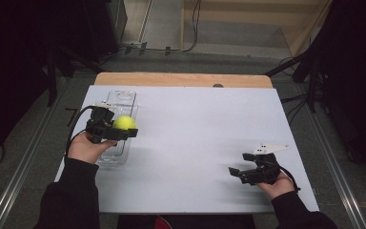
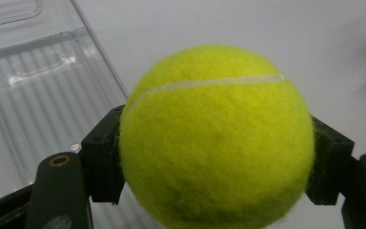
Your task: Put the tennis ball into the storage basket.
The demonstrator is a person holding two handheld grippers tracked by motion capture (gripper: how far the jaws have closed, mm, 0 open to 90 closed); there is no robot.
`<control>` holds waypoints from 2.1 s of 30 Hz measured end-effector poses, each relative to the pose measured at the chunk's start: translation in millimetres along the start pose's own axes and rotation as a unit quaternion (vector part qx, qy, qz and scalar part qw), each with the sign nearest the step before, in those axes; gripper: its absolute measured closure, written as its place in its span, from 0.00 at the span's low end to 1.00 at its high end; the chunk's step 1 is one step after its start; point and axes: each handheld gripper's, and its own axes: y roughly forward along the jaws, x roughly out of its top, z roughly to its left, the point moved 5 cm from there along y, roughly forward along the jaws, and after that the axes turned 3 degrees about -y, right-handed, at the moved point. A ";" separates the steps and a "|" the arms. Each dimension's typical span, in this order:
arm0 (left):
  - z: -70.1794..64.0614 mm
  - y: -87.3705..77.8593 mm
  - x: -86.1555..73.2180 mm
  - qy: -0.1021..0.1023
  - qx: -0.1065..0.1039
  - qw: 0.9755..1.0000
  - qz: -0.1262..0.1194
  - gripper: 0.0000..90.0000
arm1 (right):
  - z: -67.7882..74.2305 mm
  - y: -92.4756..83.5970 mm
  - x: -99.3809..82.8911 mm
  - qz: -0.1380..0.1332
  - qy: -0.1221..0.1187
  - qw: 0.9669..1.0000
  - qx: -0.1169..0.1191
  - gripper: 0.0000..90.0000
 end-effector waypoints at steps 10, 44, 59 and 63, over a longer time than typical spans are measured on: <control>16.9 -8.3 -1.9 -0.022 0.025 0.999 -0.004 0.29 | 0.2 0.0 0.1 0.000 0.000 1.000 -0.001 0.14; 54.6 13.5 5.1 -0.058 0.066 0.996 -0.003 0.29 | -0.1 0.0 0.0 -0.001 0.002 1.000 0.000 0.14; 60.5 20.0 0.8 -0.067 0.086 0.994 0.010 0.29 | -0.1 -0.4 -0.1 -0.002 0.001 1.000 0.000 0.14; 61.3 20.5 0.5 -0.069 0.089 0.994 0.013 0.29 | -0.1 -0.4 -0.1 -0.002 0.001 1.000 0.000 0.14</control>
